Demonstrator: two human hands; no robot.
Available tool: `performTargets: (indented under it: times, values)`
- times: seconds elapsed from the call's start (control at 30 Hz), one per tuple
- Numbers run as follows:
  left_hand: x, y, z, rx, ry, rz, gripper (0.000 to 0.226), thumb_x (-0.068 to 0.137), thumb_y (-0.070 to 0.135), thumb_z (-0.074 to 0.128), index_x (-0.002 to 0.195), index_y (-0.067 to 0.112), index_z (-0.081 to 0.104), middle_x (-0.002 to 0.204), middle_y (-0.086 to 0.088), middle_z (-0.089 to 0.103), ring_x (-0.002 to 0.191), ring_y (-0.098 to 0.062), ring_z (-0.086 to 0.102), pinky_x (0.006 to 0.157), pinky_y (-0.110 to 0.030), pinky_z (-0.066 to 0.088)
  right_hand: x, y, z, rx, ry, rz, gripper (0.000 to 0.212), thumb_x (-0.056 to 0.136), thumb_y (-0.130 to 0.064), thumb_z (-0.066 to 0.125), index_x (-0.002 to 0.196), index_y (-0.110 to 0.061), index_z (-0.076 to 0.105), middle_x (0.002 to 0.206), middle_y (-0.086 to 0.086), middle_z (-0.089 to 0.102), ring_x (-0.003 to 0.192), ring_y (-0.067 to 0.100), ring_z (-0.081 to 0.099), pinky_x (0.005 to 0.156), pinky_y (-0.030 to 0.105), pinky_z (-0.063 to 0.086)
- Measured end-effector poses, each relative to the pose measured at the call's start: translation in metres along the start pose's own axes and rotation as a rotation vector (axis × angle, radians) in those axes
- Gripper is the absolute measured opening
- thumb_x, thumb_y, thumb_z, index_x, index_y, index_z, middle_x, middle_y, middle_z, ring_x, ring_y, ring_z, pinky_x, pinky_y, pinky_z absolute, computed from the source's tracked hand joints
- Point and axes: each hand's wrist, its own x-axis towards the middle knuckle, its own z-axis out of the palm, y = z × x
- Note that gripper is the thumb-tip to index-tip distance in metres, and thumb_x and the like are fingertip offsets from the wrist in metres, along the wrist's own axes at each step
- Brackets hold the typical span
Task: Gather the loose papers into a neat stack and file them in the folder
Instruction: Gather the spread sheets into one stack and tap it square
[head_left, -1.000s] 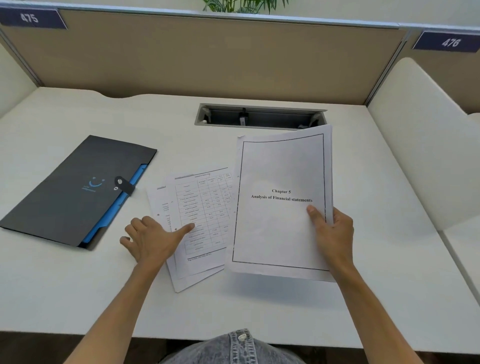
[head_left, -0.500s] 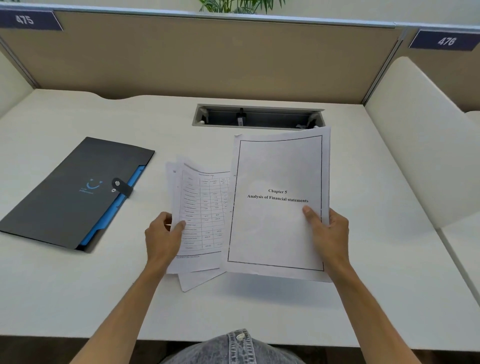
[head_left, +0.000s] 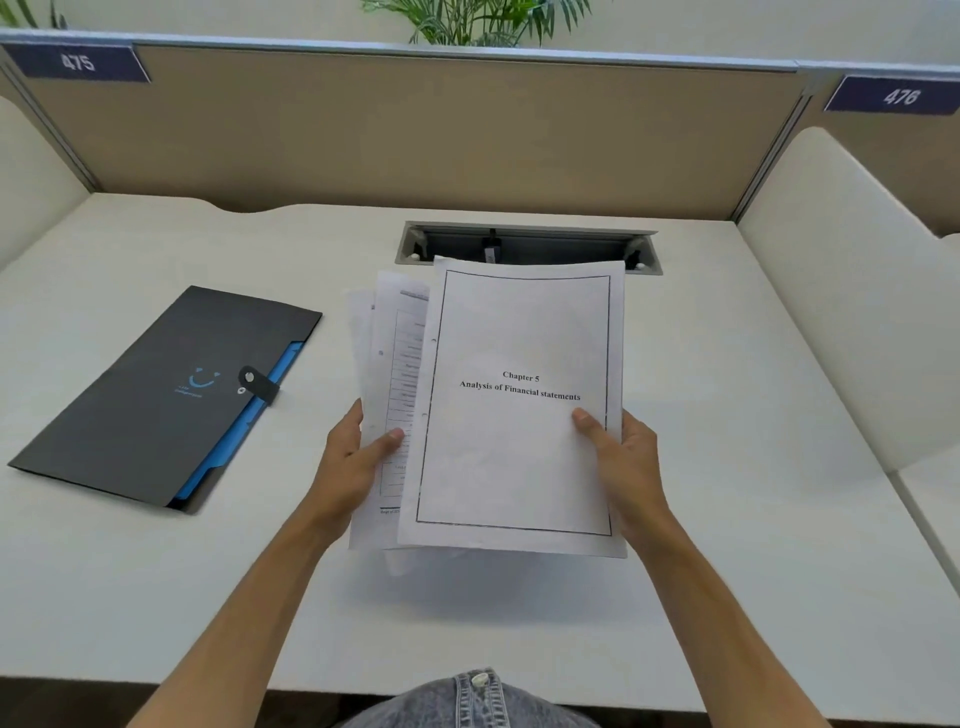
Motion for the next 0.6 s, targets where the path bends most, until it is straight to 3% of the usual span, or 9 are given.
performTargets:
  times: [0.17, 0.3, 0.43, 0.6]
  values:
    - [-0.007, 0.033, 0.003, -0.074, -0.097, 0.077, 0.038, 0.086, 0.030, 0.065, 0.121, 0.042, 0.060, 0.117, 0.008, 0.071, 0.102, -0.019, 0.070, 0.075, -0.035, 0.061, -0.001, -0.011, 0.007, 0.074, -0.062, -0.011, 0.016, 0.091, -0.021, 0.069, 0.104, -0.014, 0.074, 0.095, -0.001, 0.079, 0.082, 0.014, 0.075, 0.064, 0.023, 0.057]
    - [-0.011, 0.052, 0.002, -0.149, -0.198, 0.113, 0.039, 0.082, 0.030, 0.065, 0.119, 0.042, 0.063, 0.121, 0.002, 0.070, 0.106, -0.021, 0.069, 0.077, -0.031, 0.059, -0.001, -0.019, 0.011, 0.089, -0.043, -0.062, 0.017, 0.091, -0.023, 0.069, 0.105, -0.013, 0.073, 0.097, -0.002, 0.079, 0.083, 0.012, 0.074, 0.065, 0.022, 0.056]
    - [-0.011, 0.058, -0.001, -0.141, -0.214, 0.113, 0.048, 0.085, 0.027, 0.062, 0.133, 0.028, 0.054, 0.123, -0.001, 0.068, 0.109, -0.025, 0.067, 0.083, -0.042, 0.059, -0.001, -0.024, 0.013, 0.135, -0.028, -0.073, 0.023, 0.090, -0.024, 0.071, 0.108, -0.011, 0.067, 0.102, 0.002, 0.076, 0.089, 0.016, 0.072, 0.069, 0.025, 0.057]
    - [-0.010, 0.060, -0.005, -0.120, -0.219, 0.119, 0.048, 0.081, 0.031, 0.063, 0.128, 0.031, 0.058, 0.121, -0.002, 0.069, 0.108, -0.027, 0.067, 0.083, -0.045, 0.059, -0.004, -0.030, 0.016, 0.184, -0.114, -0.136, 0.017, 0.092, -0.022, 0.068, 0.109, -0.021, 0.068, 0.105, -0.002, 0.077, 0.092, 0.015, 0.074, 0.071, 0.022, 0.058]
